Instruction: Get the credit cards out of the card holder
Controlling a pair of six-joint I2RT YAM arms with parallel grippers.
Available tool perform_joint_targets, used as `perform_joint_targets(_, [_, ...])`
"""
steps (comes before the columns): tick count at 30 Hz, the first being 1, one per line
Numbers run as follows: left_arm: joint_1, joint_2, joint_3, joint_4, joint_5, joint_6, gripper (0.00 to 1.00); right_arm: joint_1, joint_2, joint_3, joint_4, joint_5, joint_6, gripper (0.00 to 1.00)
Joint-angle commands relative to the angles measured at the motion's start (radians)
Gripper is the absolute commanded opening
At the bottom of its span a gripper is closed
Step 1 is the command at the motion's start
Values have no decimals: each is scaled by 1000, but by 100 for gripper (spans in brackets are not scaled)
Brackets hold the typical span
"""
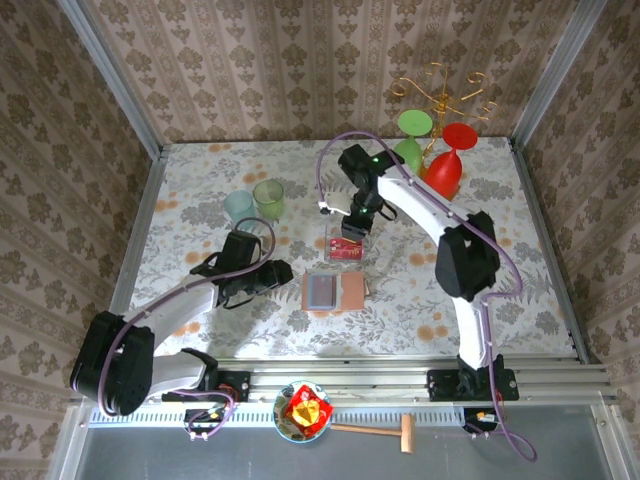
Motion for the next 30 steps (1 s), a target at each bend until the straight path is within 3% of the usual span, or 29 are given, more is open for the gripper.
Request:
perform_joint_targets(1, [-3,19,38,34,29,21,45,-1,-101,-122,188,-22,180,26])
perform_joint_targets(5, [-19,50,52,60,42,14,45,5,-201,-289,341,-26,356,26])
perform_joint_targets(12, [-68,124,81,94,48,3,45,30,-372,-603,675,-21,795,24])
perform_joint_targets(18, [-106,170,81,138,53,-13,45,41,-503,-860,998,-132,1146,26])
perform_joint_targets(23, [-133,190,78,149,50,-23,45,88,-546,-920,990,-58,1313,25])
perform_joint_targets(27, [-150,194,66,151,39,-34,44,102,-562,-977,1059,-82,1504,25])
perform_joint_targets(30, [-163,196,54,162,36,-45,44,120,-561,-991,1056,-83,1553,24])
